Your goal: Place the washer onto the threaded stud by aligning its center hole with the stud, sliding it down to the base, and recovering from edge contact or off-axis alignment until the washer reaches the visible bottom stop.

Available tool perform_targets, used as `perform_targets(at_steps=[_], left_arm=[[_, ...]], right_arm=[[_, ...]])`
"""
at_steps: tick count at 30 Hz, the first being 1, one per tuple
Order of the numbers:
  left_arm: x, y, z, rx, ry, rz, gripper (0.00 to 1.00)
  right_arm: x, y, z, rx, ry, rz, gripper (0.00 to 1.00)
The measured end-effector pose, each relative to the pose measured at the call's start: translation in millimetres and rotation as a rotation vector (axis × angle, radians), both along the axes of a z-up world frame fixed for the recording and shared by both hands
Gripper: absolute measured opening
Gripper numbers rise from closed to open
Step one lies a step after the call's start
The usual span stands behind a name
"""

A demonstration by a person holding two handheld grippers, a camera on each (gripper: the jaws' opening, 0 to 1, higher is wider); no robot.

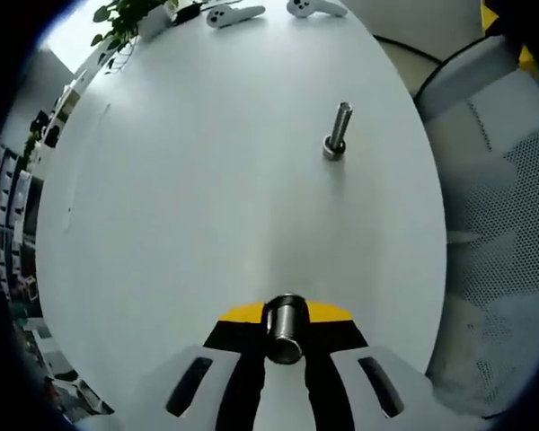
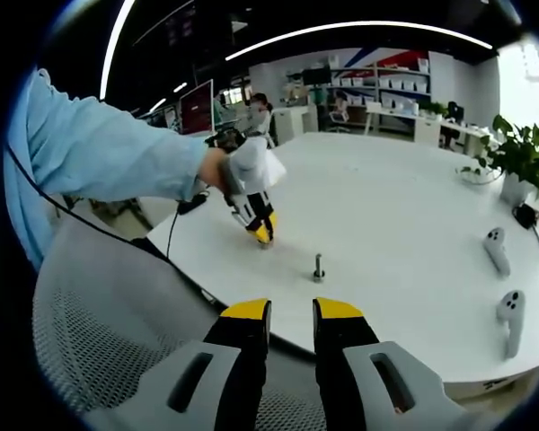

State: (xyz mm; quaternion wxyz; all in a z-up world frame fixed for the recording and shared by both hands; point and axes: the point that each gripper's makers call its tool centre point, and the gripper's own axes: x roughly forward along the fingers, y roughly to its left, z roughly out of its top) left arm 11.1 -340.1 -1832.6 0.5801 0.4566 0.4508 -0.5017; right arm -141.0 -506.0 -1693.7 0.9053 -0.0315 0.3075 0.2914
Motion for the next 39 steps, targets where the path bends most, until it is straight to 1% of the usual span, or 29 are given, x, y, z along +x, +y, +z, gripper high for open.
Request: perform_targets(at_steps=[2,3,6,10,13,16,19,22,23,24,25,26,27,31,33,34,36,37,39], left_arm=[[-2.1,2,3.4,0.001,-0.001,-0.014,0.13],[-2.5,5,6.1,0.008,-0.004,-0.038,0.13],[-1.7,4,15.0,-0.020,-0.026,-0.019,0.17],[-2.5,7,28.2,-0.055,-0.048,-0.003,0.18],[-7.7,10,37.9,-0.077,-0.066,-0.003,0.20],[-13.0,14,51.8,-0.105,-0.088,-0.001,0.22],[-25.7,14,69.4,-0.182,-0.056,0.041,0.22],[-33.8,17,93.4,-0.233,-0.083,0.041,0.22],[-39.9,19,103.5,-0.254,-0.091,0.044,0.22],[-44.6,21,110.2,-0.261,-0.094,0.045,0.23],[-53.4,24,118.7,-0.268,-0.101,0.038,0.25],[-57.6,26,123.0,-0.272,-0.105,0.040,0.27],[-66.1,28,131.4,-0.288,-0.114,0.039,0.28],[-88.9,39,154.8,-0.328,-0.139,0.037,0.31],[-100.1,45,168.4,-0.357,-0.176,0.029,0.37],[-106.3,48,176.3,-0.385,-0.188,0.047,0.38],[-118.3,55,187.4,-0.428,-0.193,0.083,0.38],[-120.4,57,189.6,-0.437,-0.198,0.090,0.38],[-128.2,66,198.7,-0.472,-0.223,0.133,0.38]], right_arm=[[0,0,0.0,0.000,0.000,-0.001,0.21],[0,0,0.0,0.000,0.000,-0.001,0.21],[0,0,0.0,0.000,0.000,-0.002,0.21],[0,0,-0.1,0.000,0.001,-0.005,0.21],[0,0,-0.1,-0.001,0.002,-0.006,0.21],[0,-1,-0.2,0.000,0.003,-0.009,0.21],[0,-2,-0.1,0.002,0.003,-0.016,0.22],[0,-2,0.2,0.005,0.003,-0.023,0.22],[0,-3,0.3,0.006,0.002,-0.025,0.22],[0,-3,0.3,0.007,0.003,-0.026,0.22],[0,-3,0.6,0.008,0.002,-0.028,0.23],[0,-3,0.8,0.010,0.000,-0.029,0.23],[1,-3,1.3,0.014,-0.002,-0.032,0.23],[1,-3,1.7,0.016,-0.003,-0.036,0.23],[1,-3,2.0,0.019,-0.004,-0.037,0.23],[1,-3,2.1,0.020,-0.003,-0.038,0.23],[1,-3,1.6,0.019,0.000,-0.037,0.23],[1,-3,1.3,0.018,0.003,-0.035,0.23],[0,-3,0.5,0.016,0.009,-0.030,0.23]])
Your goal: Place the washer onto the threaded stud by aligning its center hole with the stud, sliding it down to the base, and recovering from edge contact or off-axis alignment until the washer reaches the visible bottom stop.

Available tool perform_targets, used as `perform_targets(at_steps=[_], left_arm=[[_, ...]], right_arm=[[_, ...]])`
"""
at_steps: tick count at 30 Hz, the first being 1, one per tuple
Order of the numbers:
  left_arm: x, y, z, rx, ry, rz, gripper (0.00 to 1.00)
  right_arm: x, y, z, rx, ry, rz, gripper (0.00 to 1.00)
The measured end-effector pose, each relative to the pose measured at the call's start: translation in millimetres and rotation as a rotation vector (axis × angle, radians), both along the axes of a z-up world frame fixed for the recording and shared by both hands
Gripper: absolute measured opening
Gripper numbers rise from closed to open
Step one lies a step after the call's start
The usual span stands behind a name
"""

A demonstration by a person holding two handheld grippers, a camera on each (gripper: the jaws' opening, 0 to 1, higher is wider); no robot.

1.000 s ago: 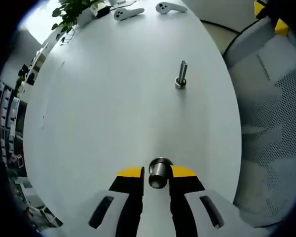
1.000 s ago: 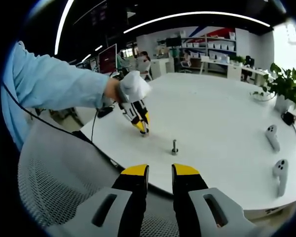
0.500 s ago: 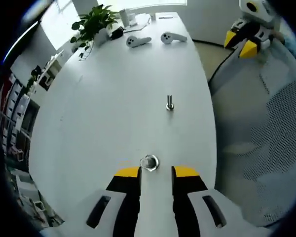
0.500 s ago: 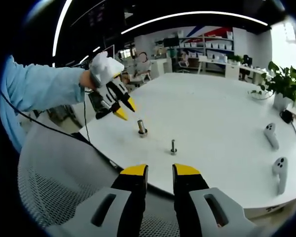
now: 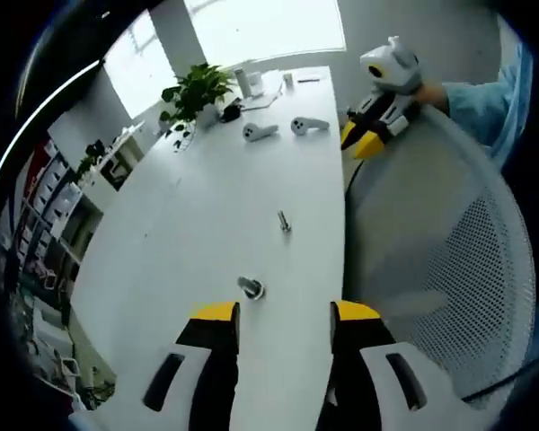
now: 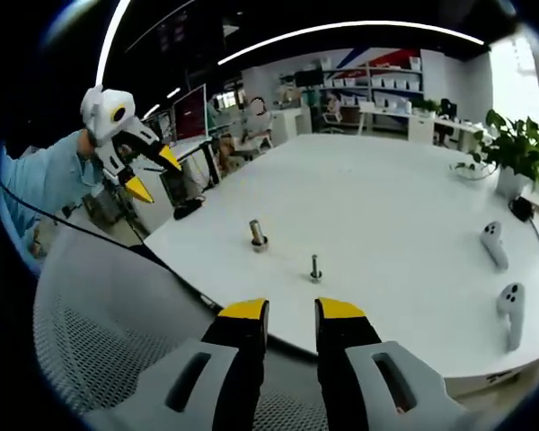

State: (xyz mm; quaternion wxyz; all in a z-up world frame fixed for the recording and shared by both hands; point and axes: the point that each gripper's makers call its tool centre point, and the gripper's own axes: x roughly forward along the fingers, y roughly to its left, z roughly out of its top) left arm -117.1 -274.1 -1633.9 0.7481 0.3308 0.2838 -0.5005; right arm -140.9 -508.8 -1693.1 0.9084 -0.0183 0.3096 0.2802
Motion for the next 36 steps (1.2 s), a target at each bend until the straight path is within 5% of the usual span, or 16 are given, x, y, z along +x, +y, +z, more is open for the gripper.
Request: perform_targets(at_steps=[9,14,17,21,24,27,31,33,36], left_arm=[[-7.8,30,23.2,-0.263,-0.083,0.244,0.40],[-3.2,40,47.0,-0.506,-0.130,0.419,0.42],[-2.5,44,63.9,-0.658,-0.172,0.525,0.49],[-0.9,55,66.1,-0.704,-0.214,0.619,0.56],[0.6,60,70.3,-0.801,-0.255,0.693,0.73],[-4.4,56,57.4,-0.794,-0.249,0.733,0.97],[-13.0,44,38.9,-0.794,-0.199,0.759,1.00],[-16.3,39,15.2,-0.721,-0.119,0.755,1.00],[-10.1,44,-0.2,-0.684,-0.127,0.777,0.99]], right_arm=[[0,-1,-3.1,-0.016,0.018,0.002,0.23],[0,-3,-1.1,0.003,0.011,-0.032,0.24],[2,-4,-1.3,-0.003,0.010,-0.036,0.24],[2,-5,-2.0,-0.004,0.014,-0.046,0.24],[2,-6,-2.0,-0.003,0.015,-0.050,0.24],[1,-6,-1.5,0.005,0.014,-0.055,0.24],[2,-6,-1.1,0.010,0.012,-0.057,0.25],[2,-6,0.1,0.016,0.009,-0.064,0.25],[3,-7,1.3,0.025,0.002,-0.073,0.25]])
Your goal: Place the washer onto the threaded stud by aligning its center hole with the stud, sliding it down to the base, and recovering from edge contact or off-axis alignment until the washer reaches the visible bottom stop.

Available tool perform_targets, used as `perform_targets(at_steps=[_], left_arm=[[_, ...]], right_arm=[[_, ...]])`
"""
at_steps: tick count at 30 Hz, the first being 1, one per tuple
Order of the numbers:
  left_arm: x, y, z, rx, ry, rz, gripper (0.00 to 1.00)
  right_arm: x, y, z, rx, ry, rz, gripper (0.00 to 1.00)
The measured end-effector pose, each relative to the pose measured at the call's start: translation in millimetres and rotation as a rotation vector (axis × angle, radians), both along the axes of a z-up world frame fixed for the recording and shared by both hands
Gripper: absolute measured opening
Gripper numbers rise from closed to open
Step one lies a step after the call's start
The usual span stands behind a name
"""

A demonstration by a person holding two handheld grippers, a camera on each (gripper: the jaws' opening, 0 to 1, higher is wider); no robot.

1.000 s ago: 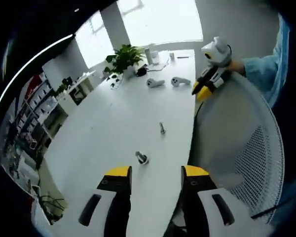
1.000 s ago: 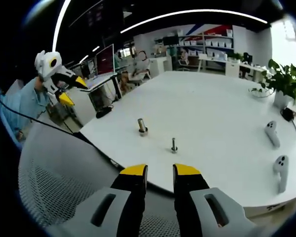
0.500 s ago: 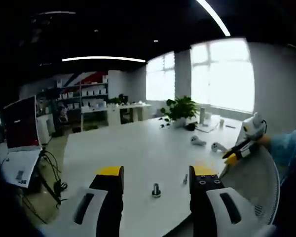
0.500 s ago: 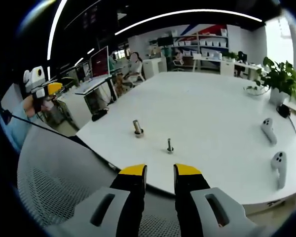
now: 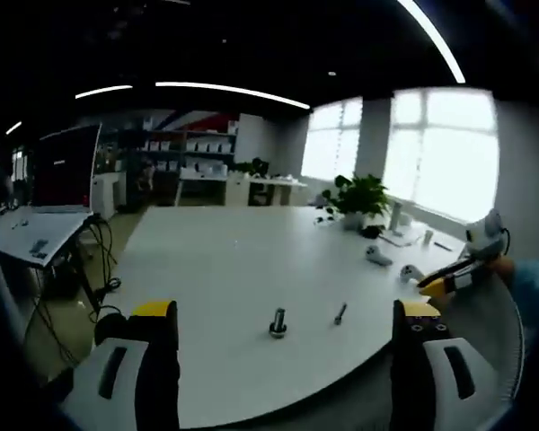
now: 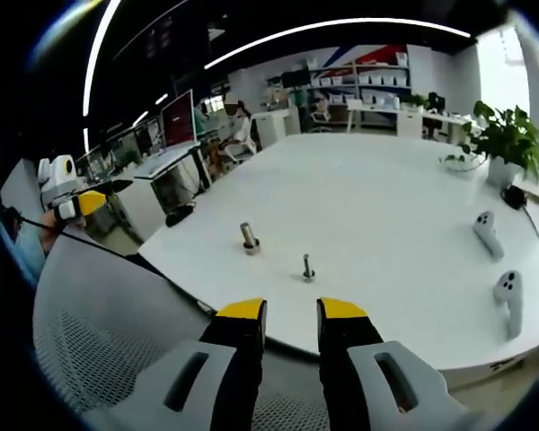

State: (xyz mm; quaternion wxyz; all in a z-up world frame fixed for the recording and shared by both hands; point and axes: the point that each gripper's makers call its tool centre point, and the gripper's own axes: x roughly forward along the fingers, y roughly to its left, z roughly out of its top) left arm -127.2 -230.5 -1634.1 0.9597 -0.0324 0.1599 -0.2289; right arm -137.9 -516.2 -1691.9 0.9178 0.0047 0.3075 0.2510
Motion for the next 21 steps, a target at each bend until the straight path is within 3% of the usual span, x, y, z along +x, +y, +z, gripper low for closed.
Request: perform_targets(at_steps=[2,4,5,7,11,21], left_arm=[[0.0,5,-8.8,-0.034,0.044,0.022,0.98],[0.4,7,-12.3,-0.031,0.048,0.017,0.98],[0.8,12,-12.1,-0.078,0.062,0.057,0.96],[6.8,23,-6.1,-0.159,0.034,0.120,0.90],[6.0,20,-13.9,-0.145,0.067,0.095,0.88],[4.0,18,-16.3,-0.129,0.069,0.078,0.84]], right_arm=[[0,0,0.2,0.002,-0.002,-0.001,0.25],[0,0,0.2,0.006,-0.002,-0.003,0.25],[1,0,0.4,0.008,-0.002,-0.004,0.25],[1,0,0.2,0.007,-0.001,-0.005,0.25],[1,0,-1.4,-0.006,0.006,0.007,0.24],[1,0,-1.4,-0.006,0.006,0.006,0.24]])
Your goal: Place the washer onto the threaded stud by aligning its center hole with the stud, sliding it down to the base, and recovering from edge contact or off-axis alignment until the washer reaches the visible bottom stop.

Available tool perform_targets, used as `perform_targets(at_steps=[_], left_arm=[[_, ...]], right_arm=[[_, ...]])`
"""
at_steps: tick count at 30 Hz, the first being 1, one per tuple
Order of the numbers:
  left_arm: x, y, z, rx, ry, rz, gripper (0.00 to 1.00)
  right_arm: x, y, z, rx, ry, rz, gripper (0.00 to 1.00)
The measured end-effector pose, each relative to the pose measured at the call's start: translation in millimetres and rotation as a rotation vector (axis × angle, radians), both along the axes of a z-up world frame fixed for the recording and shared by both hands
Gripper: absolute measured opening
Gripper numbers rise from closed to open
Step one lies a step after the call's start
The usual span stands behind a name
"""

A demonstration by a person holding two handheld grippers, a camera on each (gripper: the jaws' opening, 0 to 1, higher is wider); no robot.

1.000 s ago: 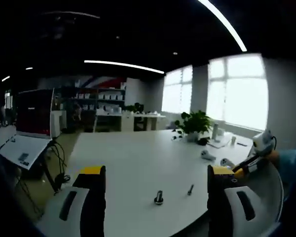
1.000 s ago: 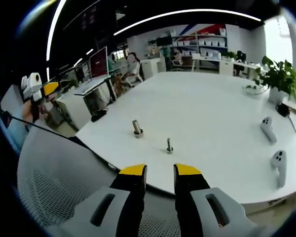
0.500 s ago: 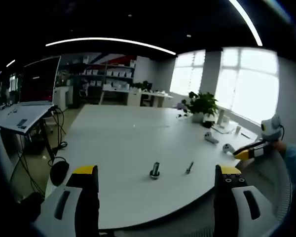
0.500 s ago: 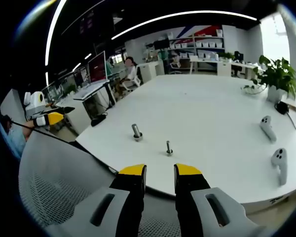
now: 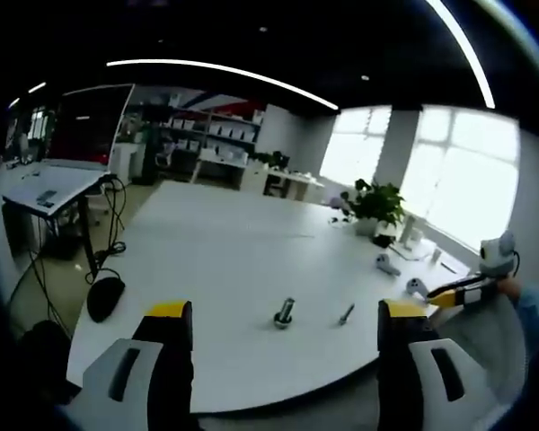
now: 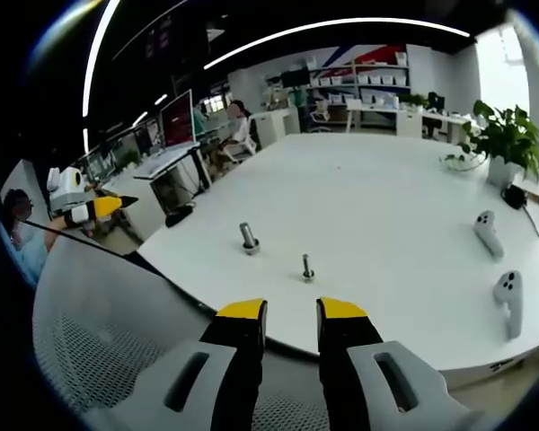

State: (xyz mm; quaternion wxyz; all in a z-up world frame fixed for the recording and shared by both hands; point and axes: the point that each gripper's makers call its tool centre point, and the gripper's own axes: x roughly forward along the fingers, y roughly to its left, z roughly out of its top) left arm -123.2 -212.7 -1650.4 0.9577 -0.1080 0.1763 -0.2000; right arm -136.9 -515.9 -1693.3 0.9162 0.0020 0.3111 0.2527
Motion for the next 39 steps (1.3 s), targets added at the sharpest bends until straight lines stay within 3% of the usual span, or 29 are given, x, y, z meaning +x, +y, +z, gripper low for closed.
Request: perform_targets(at_steps=[6,10,31,39], left_arm=[[-0.9,-1.9,-1.3,0.003,0.006,-0.008,0.82],[-1.8,-1.6,2.2,0.005,-0.015,0.000,0.73],[-7.1,-3.7,-3.4,0.016,0.026,-0.004,0.72],[-7.4,-5.3,-0.6,0.018,0.014,-0.003,0.71]], right_arm=[[0.4,-0.2,0.5,0.004,-0.004,-0.002,0.24],[0.2,0.1,1.1,0.006,-0.005,-0.004,0.24],[-1.1,-0.5,2.6,0.030,-0.012,-0.020,0.26],[0.4,-0.7,2.2,0.032,-0.008,-0.012,0.26]])
